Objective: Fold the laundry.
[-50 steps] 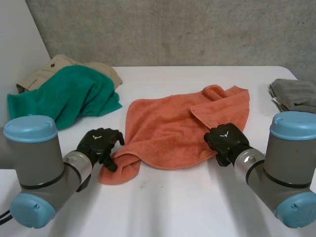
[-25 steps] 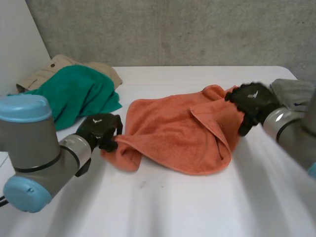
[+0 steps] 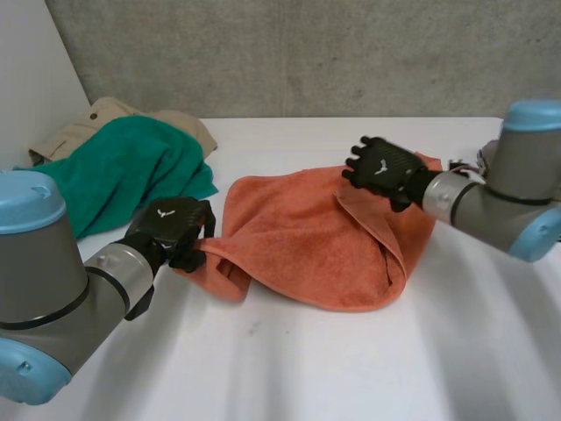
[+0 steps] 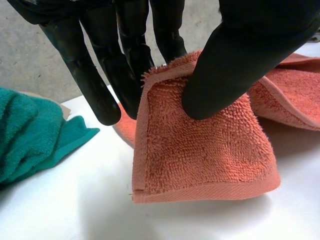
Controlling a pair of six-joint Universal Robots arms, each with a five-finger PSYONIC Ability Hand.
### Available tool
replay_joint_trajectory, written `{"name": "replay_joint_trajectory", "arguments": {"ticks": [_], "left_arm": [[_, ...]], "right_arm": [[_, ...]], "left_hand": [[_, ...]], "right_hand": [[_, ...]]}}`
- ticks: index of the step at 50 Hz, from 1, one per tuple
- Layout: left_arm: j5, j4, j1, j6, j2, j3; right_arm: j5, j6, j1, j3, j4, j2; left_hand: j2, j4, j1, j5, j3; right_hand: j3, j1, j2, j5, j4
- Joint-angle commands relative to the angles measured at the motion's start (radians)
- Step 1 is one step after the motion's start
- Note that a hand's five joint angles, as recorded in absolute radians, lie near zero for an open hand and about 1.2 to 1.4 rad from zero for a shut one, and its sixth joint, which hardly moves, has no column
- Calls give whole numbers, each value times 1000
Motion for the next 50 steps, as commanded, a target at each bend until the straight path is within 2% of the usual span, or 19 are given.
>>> {"name": "replay_joint_trajectory", "arguments": {"ticks": [1,6,7,8,9,10,13,17,21,26,30,33,34,35,37,40,45,48,50], "left_arm": [[1,2,-1,-1,2,-1],[1,4,-1,-1,2,1],[1,4,-1,-1,2,2],[1,4,-1,-1,4,2],[1,4,-1,-1,4,4],[1,4,0,-1,4,5],[-2,4,3,1,8,10],[-4,4,17,1,48,19],[-4,-1,57,14,117,50],[5,1,114,102,235,80],[21,2,129,145,275,68],[25,4,118,151,274,47],[25,5,117,152,269,22],[25,5,115,152,266,13],[25,8,114,152,245,-8],[24,19,94,152,183,-28],[16,27,46,154,157,-53],[16,25,29,154,160,-68],[16,27,29,154,166,-78]], "right_arm": [[-9,-110,39,-145,-28,182],[-11,-153,55,-237,-33,270],[-9,-158,59,-266,-33,299],[-8,-159,64,-280,-33,310],[-5,-164,67,-291,-34,317],[3,-178,75,-305,-45,322],[25,-184,75,-299,-65,304],[94,-170,79,-238,-71,181],[172,-112,56,-156,-76,28],[270,49,-49,1,-62,-223],[276,115,-146,153,-59,-391],[281,130,-163,239,-48,-434],[276,127,-160,259,-40,-433],[275,123,-157,275,-37,-434],[261,124,-125,307,-33,-433],[244,124,-76,307,-49,-417],[69,118,30,224,-68,-286],[-3,109,77,154,-50,-191],[-8,101,105,103,-33,-134]], "left_hand": [[202,199,288,238,208],[202,199,288,238,208],[202,199,288,238,208],[202,199,288,238,208],[202,199,288,238,208],[202,199,288,238,208],[202,199,288,238,208],[202,199,288,238,208],[202,199,288,238,208],[202,199,288,238,208],[202,199,288,238,208],[202,199,288,238,208],[202,199,288,238,208],[202,199,288,238,208],[202,199,288,238,208],[202,199,288,238,208],[202,199,288,238,208],[202,199,288,238,208],[202,199,288,238,208]], "right_hand": [[8,6,-3,43,16],[26,23,14,60,34],[133,131,122,168,142],[259,257,248,294,268],[508,505,496,542,516],[997,995,986,1032,1006],[1002,1000,991,1037,1011],[1002,1000,991,1037,1011],[1002,1000,991,1037,1011],[1002,1000,991,1037,1011],[1002,1000,991,1037,1011],[1002,1000,991,1037,1011],[919,917,908,954,927],[689,686,677,723,697],[67,64,55,101,75],[76,73,64,110,84],[-24,-26,-35,10,-16],[-27,-29,-38,7,-19],[-27,-29,-38,7,-19]]}}
